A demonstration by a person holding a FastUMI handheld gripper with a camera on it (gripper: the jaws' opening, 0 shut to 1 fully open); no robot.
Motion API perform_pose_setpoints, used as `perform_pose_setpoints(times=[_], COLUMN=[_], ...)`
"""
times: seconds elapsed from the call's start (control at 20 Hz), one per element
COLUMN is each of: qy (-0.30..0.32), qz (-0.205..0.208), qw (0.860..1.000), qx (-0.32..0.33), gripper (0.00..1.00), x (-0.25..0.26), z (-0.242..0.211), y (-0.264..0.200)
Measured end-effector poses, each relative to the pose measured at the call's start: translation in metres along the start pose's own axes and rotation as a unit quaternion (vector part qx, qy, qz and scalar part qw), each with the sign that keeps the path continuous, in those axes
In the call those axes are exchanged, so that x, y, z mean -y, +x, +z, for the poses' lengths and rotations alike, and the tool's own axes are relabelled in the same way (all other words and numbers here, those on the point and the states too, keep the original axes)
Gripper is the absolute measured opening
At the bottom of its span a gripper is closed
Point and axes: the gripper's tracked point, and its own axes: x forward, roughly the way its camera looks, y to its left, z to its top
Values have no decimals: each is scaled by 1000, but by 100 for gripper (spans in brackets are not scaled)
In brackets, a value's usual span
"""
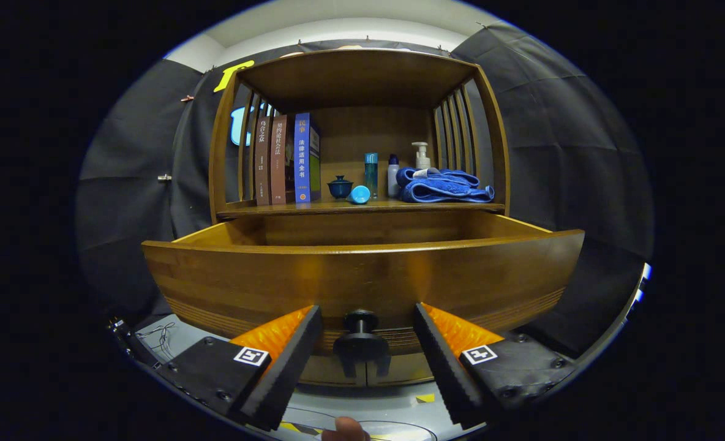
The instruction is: Pull open the drawer, take out the items inside it, and place them on the countertop above the cabinet.
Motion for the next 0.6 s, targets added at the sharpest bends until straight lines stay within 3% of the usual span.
perform_pose_setpoints(times=[0.6], qy=[0], qz=[8], qw=[1000], qx=[0], gripper=[100], x=[-1], z=[18], y=[64])
